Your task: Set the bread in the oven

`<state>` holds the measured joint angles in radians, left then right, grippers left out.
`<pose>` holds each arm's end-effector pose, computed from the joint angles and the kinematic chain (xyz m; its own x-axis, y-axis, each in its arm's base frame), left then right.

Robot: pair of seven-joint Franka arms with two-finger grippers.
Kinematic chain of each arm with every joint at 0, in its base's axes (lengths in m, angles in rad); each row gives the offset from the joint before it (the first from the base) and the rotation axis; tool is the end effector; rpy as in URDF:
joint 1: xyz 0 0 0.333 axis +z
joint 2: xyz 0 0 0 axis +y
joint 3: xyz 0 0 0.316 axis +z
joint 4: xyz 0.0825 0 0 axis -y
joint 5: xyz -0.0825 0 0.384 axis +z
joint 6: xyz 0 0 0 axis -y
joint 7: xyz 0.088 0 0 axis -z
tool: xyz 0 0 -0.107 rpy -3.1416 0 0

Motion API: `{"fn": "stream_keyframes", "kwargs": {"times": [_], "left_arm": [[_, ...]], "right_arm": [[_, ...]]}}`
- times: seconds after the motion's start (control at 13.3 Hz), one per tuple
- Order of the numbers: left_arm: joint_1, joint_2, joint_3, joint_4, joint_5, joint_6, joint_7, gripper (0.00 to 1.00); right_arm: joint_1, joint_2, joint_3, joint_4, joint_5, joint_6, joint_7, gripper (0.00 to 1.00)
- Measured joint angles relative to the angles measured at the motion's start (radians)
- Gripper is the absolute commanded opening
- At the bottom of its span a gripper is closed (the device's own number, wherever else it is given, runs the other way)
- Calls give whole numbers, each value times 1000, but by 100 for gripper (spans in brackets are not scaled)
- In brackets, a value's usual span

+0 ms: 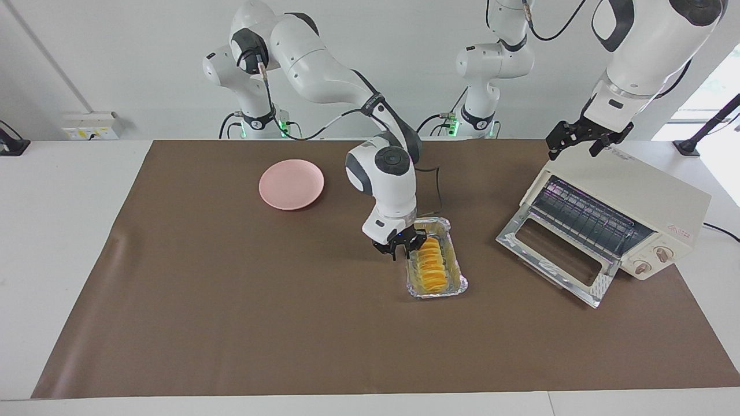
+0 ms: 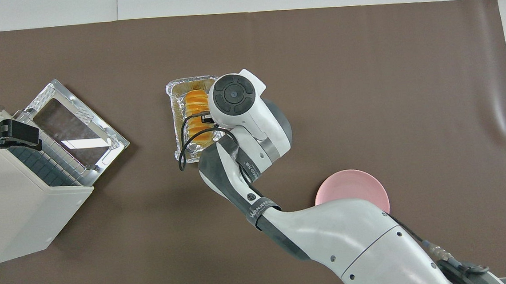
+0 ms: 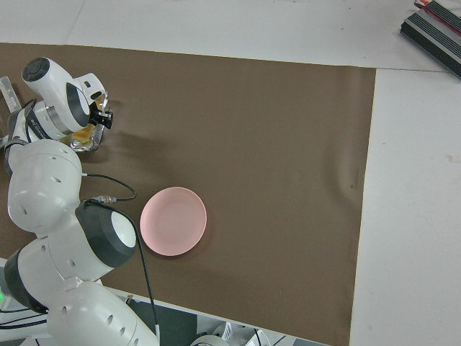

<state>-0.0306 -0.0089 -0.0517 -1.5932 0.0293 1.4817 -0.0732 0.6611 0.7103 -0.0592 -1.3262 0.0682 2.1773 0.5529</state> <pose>0.5398 -0.0413 0.6116 0.9950 -0.0061 -0.0999 -0.0098 -0.9993 -0.0372 0.6115 0.4359 0.3271 0.9938 0.0259 0.1086 0.0361 -0.9950 -0.0933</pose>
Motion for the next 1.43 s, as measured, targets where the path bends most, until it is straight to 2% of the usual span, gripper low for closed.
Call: {"fn": "stream_keyframes", "kwargs": {"times": [0.15,0.38,0.45,0.6,0.75,0.9,1.05,1.28,1.43], "left_arm": [[0,-2,0,0,0,-5,0,100],[-5,-9,-10,9,-2,-5,-9,100],[-14,-9,-18,17,-12,-5,-14,100],[-54,5,-35,24,-73,-2,-73,100],[-124,84,-45,83,-107,15,-176,100],[-230,226,-43,182,-109,51,-293,100],[-323,366,-43,249,-109,158,-393,100],[-370,495,-41,263,-109,297,-433,100],[-406,568,-37,262,-100,363,-461,100]], "right_arm": [[-17,-44,-8,19,-16,-93,0,100],[-100,-174,-16,13,-23,-238,-49,100],[-150,-231,-18,-9,-24,-270,-95,100],[-271,-362,-20,-119,-26,-310,-256,100],[-421,-501,-22,-269,-26,-332,-439,100],[-555,-631,-23,-427,-26,-352,-550,100],[-615,-733,-23,-535,-30,-369,-584,100],[-615,-833,-14,-573,-57,-411,-579,100],[-615,-843,-8,-496,-82,-513,-579,100]]}}
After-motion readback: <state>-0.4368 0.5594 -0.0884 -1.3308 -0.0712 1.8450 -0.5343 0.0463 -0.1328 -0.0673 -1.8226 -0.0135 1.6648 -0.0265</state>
